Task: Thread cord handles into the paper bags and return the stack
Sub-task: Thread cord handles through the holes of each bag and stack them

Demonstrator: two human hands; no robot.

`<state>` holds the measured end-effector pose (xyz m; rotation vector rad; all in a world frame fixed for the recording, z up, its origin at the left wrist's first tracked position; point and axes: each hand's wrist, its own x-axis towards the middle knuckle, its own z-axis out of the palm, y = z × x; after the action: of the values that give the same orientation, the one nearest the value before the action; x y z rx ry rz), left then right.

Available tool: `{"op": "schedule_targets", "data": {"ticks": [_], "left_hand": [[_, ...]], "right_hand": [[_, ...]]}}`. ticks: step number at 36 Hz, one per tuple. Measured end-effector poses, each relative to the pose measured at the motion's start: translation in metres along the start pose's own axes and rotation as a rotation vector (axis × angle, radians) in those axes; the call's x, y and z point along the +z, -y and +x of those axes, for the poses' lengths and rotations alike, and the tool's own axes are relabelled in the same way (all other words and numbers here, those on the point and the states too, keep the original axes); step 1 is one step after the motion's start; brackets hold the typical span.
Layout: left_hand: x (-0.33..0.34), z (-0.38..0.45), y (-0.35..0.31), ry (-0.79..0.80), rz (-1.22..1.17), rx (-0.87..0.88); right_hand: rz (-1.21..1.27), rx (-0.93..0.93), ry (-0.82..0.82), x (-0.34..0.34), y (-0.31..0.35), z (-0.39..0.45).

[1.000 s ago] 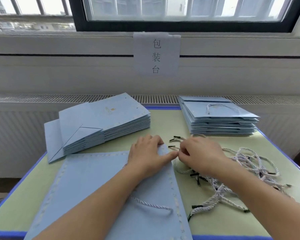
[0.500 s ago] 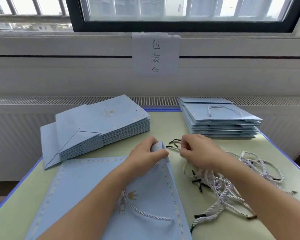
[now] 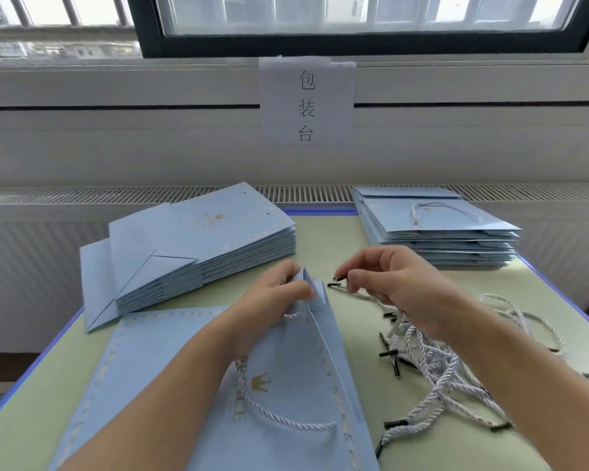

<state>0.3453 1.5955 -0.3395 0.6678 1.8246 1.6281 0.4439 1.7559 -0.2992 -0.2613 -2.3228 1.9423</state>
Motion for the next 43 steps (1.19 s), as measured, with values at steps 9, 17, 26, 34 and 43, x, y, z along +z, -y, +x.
{"op": "schedule_targets", "data": {"ticks": [9, 17, 26, 34, 43], "left_hand": [[-0.009, -0.001, 0.003, 0.030, -0.141, 0.003], [-0.005, 0.000, 0.001, 0.036, -0.182, 0.001], [-0.005, 0.001, 0.001, 0.054, -0.200, 0.008], [-0.005, 0.000, 0.001, 0.057, -0.199, 0.023], [-0.004, 0.001, 0.001, 0.041, -0.189, 0.017]], "right_hand": [[-0.197, 0.009, -0.061, 0.014, -0.024, 0.006], [-0.507, -0.077, -0.052, 0.028, -0.040, 0.009], [-0.294, 0.016, 0.046, 0.037, -0.037, 0.006], [-0.115, 0.132, 0.089, 0.032, -0.034, 0.005], [-0.067, 0.204, 0.159, 0.031, -0.027, 0.008]]}}
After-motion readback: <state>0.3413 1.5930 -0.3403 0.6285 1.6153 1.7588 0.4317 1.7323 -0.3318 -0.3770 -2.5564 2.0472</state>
